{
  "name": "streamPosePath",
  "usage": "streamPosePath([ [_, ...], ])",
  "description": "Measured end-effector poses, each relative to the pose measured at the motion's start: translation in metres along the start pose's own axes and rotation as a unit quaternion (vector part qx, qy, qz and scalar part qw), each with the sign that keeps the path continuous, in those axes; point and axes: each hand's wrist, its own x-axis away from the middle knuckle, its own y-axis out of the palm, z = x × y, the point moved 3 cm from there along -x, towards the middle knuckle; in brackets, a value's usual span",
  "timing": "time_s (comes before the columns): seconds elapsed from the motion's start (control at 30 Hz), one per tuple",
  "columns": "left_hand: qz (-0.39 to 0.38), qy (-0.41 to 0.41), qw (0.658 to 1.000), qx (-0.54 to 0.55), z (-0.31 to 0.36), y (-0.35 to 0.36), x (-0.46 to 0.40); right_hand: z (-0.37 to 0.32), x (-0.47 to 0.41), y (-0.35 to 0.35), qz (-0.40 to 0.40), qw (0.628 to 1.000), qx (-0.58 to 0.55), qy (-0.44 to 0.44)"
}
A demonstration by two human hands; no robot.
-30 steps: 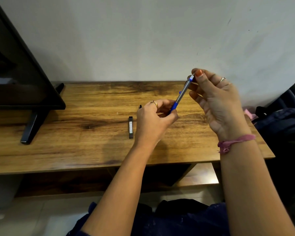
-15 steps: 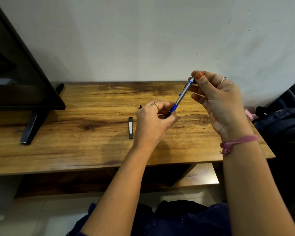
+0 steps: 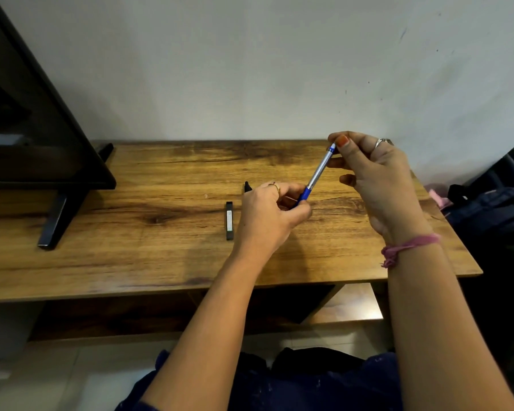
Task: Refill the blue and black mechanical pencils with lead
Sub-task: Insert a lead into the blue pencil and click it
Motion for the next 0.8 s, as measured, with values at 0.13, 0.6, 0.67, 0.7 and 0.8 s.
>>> streamPosePath([
  [0.13, -0.011, -0.029, 0.999, 0.025, -0.002, 0.002, 0.0, 0.006, 0.0, -0.001, 0.002, 1.0, 0.02, 0.011],
  [0.6, -0.06, -0.099, 0.99, 0.084, -0.013, 0.001, -0.006, 0.034, 0.001, 0.006, 0.012, 0.991, -0.124, 0.059],
  [0.67, -0.052, -0.111, 0.988, 0.092, -0.016, -0.002, -0.006, 0.045, -0.003, 0.004, 0.035, 0.995, -0.062, 0.071],
  [0.7, -0.045, -0.118, 0.987, 0.094, -0.017, -0.004, -0.006, 0.052, -0.005, 0.003, 0.048, 0.996, 0.003, 0.073],
  [0.8, -0.025, -0.13, 0.987, 0.093, -0.02, -0.011, -0.008, 0.068, -0.008, 0.009, 0.045, 0.967, 0.244, 0.059],
])
